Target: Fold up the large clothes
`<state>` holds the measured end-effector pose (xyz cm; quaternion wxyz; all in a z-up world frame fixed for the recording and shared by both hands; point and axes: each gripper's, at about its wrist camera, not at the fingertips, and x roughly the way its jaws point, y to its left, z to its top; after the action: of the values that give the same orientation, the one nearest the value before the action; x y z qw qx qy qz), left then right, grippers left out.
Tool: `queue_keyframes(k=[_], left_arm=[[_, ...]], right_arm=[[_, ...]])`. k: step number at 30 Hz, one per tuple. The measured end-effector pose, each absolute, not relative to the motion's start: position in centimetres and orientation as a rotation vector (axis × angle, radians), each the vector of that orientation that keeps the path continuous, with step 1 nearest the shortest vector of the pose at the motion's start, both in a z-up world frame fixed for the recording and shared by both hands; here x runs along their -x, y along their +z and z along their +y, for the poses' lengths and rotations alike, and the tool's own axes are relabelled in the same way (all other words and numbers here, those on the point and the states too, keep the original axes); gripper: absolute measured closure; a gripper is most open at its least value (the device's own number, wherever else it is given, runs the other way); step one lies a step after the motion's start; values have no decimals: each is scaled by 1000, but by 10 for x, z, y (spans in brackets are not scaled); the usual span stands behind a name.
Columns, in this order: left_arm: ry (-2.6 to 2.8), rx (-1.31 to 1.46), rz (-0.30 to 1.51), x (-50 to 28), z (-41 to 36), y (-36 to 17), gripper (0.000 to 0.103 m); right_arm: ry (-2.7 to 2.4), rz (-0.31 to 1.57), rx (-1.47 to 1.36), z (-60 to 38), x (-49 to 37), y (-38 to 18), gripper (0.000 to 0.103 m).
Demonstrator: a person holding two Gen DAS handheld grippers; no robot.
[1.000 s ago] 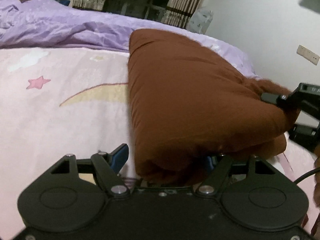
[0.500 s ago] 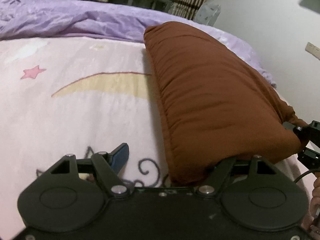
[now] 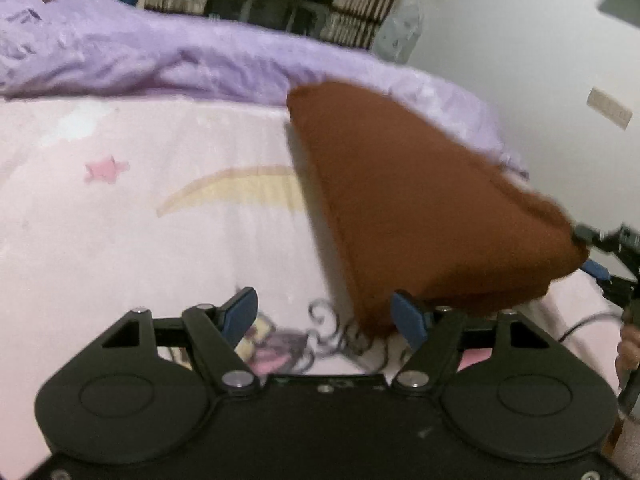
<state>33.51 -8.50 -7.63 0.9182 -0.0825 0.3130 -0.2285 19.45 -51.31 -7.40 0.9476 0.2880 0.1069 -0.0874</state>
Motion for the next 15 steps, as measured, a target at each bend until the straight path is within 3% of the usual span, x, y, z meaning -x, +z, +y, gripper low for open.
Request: queue_keyframes(k=[1,3,8,15], left_arm=[[-491,188,619,-334,-85,-67,30],[-551,222,573,-333,-93,-50,30],[-639,217,529,-341,-142,-39,30],[-628,114,564,-358,-192,-73,30]], right_arm=[[-192,196,-524,-505,-190,-64,38],[-195,167,-403,-484,-186,-45,56],[-156,202,-261,-454,-204,-32,73],[-203,326,-189,-450,-236,-61,78]])
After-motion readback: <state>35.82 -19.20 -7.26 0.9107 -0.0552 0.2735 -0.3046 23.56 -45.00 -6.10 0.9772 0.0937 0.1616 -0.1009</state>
